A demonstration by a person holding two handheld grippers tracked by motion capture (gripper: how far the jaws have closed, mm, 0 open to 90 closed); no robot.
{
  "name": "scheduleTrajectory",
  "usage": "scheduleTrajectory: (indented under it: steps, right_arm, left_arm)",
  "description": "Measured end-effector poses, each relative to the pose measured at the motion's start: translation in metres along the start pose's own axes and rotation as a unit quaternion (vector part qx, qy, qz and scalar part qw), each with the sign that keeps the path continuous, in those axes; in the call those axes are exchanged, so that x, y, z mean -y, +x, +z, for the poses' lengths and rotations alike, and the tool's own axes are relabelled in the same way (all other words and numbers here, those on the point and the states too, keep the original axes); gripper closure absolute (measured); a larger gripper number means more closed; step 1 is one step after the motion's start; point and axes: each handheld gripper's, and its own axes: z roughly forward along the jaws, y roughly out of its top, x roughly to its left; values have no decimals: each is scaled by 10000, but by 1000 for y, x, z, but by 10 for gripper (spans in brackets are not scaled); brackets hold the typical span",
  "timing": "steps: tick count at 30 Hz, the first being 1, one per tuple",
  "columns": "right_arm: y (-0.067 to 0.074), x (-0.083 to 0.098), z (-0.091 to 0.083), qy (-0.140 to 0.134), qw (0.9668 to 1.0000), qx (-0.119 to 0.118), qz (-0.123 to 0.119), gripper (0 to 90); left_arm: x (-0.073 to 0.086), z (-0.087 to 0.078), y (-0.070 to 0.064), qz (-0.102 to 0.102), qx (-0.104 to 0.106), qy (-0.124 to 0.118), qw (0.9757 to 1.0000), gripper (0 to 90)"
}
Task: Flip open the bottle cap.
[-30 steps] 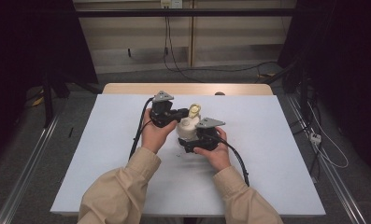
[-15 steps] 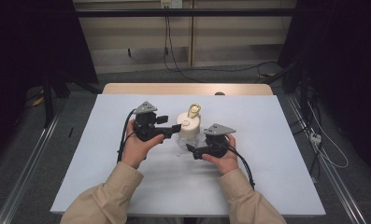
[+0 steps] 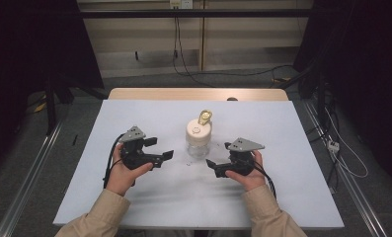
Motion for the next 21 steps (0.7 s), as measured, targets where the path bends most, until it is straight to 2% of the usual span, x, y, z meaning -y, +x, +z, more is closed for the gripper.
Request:
scheduleTrajectory:
  steps: [4,14,21]
  right_arm:
    - [0,6,-9,42,10000,4,-32,68]
    - [-8,17,-35,-44,10000,85,21,85]
    - [-12,25,-49,-45,9999,109,55,84]
  left_arm:
    - [11,-6,5,-10,-25,-13,10000,118]
    - [24,-19,10,73,-146,-45,9999,107]
    - [29,-28,14,6,-223,-133,9997,102]
